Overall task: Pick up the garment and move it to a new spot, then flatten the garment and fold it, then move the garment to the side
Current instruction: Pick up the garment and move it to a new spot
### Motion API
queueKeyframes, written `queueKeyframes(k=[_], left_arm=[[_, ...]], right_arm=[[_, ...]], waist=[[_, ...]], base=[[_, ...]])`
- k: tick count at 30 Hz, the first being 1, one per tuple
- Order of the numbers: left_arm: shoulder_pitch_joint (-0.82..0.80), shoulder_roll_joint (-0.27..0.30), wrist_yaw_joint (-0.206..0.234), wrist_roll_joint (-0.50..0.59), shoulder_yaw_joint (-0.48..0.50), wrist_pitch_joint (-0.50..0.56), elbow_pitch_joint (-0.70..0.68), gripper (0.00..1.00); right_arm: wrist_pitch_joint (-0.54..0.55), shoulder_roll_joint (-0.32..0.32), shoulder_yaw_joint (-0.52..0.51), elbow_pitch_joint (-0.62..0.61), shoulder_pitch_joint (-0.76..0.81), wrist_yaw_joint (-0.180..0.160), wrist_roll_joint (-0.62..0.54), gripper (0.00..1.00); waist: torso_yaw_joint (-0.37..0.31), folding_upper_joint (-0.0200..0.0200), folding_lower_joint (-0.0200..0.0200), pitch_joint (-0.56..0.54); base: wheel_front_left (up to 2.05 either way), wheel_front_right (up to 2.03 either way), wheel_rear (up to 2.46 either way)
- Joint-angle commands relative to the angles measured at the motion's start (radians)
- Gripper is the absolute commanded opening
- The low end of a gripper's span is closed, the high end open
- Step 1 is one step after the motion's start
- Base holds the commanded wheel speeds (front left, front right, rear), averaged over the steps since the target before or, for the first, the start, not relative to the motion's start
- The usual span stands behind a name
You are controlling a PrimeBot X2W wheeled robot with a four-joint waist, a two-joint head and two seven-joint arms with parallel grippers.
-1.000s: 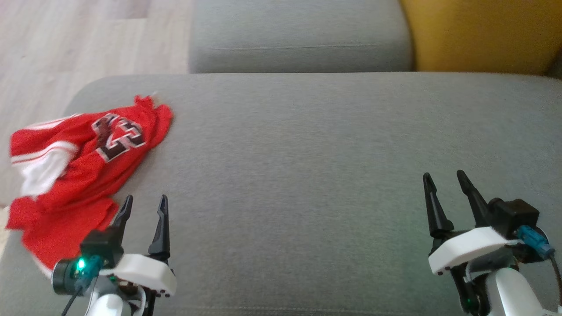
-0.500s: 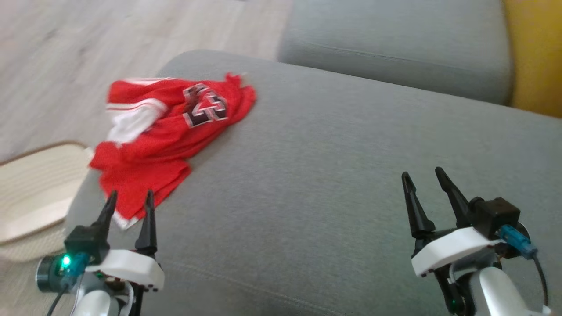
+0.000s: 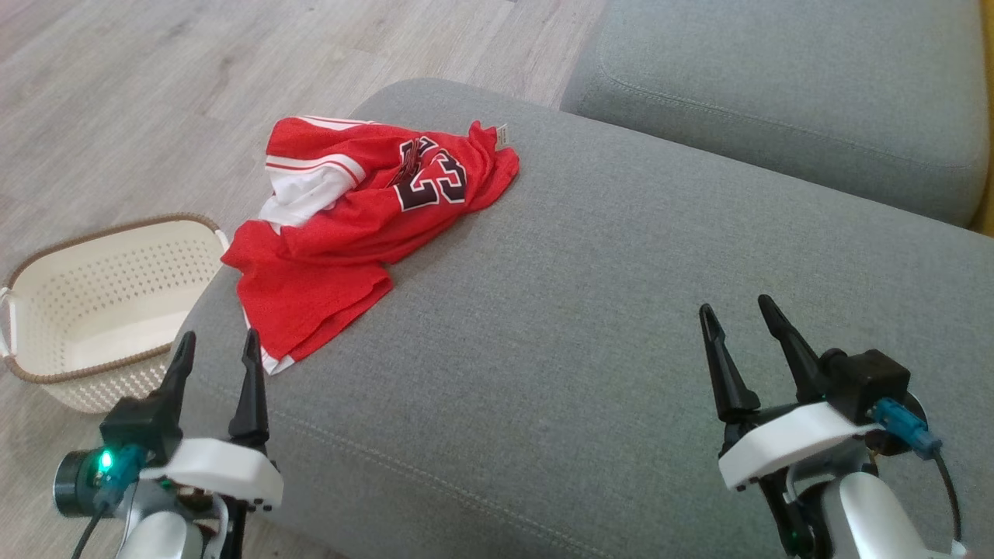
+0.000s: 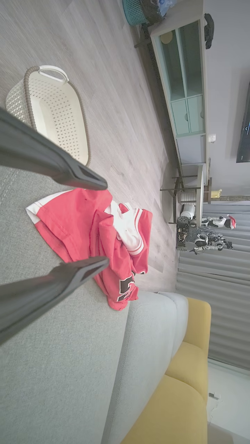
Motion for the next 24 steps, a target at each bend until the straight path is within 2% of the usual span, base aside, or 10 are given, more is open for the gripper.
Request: queueKeyframes(k=[1, 17, 24], left_arm=[[-0.045, 0.021, 0.008, -0.009, 0.038, -0.001, -0.039, 1.00], [-0.058, 0.029, 0.015, -0.021, 0.030, 0.012, -0.051, 1.00], [-0.153, 0.037, 0.004, -0.029, 0.030, 0.029, -0.065, 1.00]], right_arm=[[0.000, -0.003, 0.021, -0.036, -0.022, -0.001, -0.005, 1.00], [0.002, -0.002, 0.021, -0.036, -0.031, -0.001, -0.004, 1.00], [0.033, -0.011, 0.015, -0.086, -0.055, -0.001, -0.023, 1.00]], waist=[[-0.001, 0.0000, 0.0000, 0.000], [-0.029, 0.0000, 0.0000, 0.014], [-0.073, 0.0000, 0.0000, 0.109]], base=[[0.00, 0.00, 0.00], [0.00, 0.00, 0.00], [0.00, 0.00, 0.00]])
